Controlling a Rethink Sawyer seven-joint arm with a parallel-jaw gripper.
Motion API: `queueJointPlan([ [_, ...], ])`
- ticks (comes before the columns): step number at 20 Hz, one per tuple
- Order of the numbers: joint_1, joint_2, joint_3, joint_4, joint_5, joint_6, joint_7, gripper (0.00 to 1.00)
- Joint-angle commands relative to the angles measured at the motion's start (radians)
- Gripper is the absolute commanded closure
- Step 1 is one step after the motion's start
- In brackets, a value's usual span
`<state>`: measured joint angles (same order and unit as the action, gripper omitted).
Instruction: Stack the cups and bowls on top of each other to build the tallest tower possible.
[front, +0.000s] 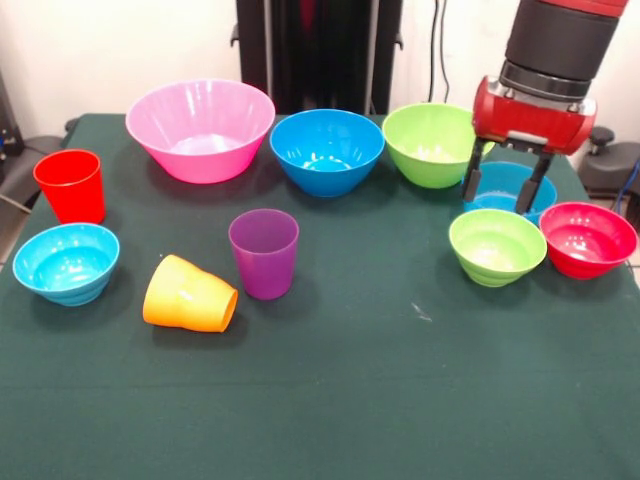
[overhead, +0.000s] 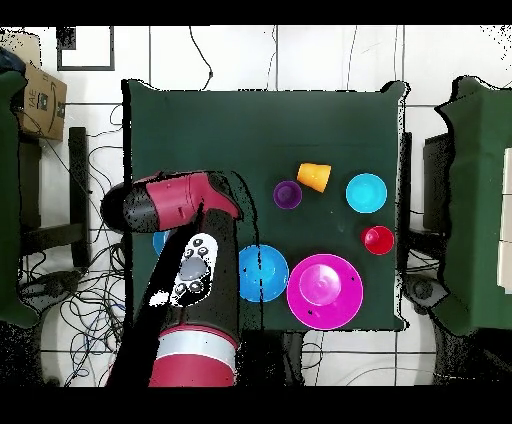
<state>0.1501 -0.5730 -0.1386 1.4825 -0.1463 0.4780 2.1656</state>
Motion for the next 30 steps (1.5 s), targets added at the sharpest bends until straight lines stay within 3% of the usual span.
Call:
queueJointPlan([
  [1,-0.042,0.007,0.076,0.1,-0.008,0.051,0.023,0.0],
  [8,-0.077,0.026,0.09,0.102,-0.032,0.02,-0.005,0.0],
  [30,-0.063,0.178,0.071,0.025,-0.05,-0.1,0.037,0.0],
])
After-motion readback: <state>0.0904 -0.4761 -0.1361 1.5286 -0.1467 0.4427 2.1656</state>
